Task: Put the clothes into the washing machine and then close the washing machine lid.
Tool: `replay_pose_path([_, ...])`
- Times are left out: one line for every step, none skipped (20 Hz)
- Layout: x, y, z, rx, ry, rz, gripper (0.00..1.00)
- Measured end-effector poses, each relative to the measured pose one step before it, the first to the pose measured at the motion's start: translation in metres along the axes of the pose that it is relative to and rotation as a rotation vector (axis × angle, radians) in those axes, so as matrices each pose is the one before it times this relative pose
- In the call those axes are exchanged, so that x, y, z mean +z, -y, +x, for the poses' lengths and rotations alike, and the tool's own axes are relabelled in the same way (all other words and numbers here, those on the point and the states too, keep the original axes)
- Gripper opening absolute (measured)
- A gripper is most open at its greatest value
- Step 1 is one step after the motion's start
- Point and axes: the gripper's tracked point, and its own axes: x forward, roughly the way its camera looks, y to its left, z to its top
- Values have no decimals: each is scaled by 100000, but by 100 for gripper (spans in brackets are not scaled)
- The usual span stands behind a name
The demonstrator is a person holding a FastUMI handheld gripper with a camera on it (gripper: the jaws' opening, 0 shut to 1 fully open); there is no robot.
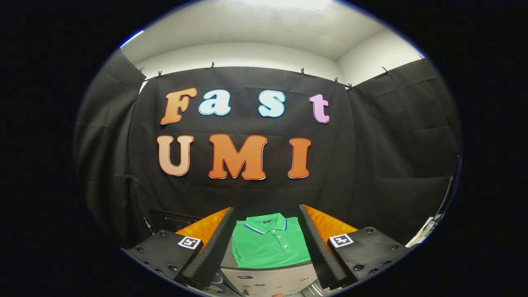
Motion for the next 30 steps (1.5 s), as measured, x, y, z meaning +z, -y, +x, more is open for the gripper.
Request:
replay_pose_path([-98, -42, 94, -61, 1, -400, 97])
replay_pose_path([-26, -24, 112, 9, -8, -385, 97])
replay_pose_path([226, -59, 1, 244, 149, -399, 97])
replay_pose_path([167, 30, 58, -253, 319, -317, 97])
replay_pose_path([58, -63, -4, 156, 237, -71, 97])
replay_pose_path([-18, -44, 4, -78, 39, 31, 97])
replay_pose_path([-6, -144, -269, 78, -33, 111, 97])
replay_pose_path([2, -177, -262, 280, -183, 86, 97])
replay_pose_path([-20, 20, 51, -151, -183, -213, 97])
replay_pose_path([15, 33, 64, -179, -80, -294, 97])
replay_pose_path([-206, -20, 174, -71, -133, -143, 97])
replay_pose_path([-140, -4, 114, -202, -587, -34, 97])
replay_pose_path([-55, -5, 127, -27, -242, 189, 97])
replay_pose_path([27, -15, 133, 69, -225, 66, 97])
replay_pose_path([-142, -18, 142, 19, -46, -127, 97])
replay_pose_path([-6, 147, 314, 17, -256, -235, 97])
replay_pose_path([-186, 1, 358, 179, -476, -304, 97])
replay_pose_path([-275, 106, 579, 138, -691, -470, 97])
replay_pose_path([-166, 15, 1025, 518, -976, -587, 97])
replay_pose_path([-693, 134, 988, 346, -1766, -577, 97])
replay_pose_path([-617, 312, 1232, 380, -1696, -499, 97])
replay_pose_path([-346, 403, 1324, -207, -466, -104, 97])
replay_pose_path([17, 181, 1394, 848, 800, -122, 97])
replay_pose_path([-458, 327, 1434, -2, -911, -34, 97])
replay_pose_path([-703, 331, 1521, 1059, -1416, -274, 97])
replay_pose_path([-827, 355, 1542, 101, -1879, -280, 97])
replay_pose_path([-905, 306, 1659, 822, -2256, 458, 97])
replay_pose_path([-1305, 327, 1789, 158, -3604, 221, 97])
replay_pose_path([-1042, 351, 1640, 731, -3208, -174, 97])
replay_pose_path([-1236, 182, 1665, 505, -3324, 47, 98])
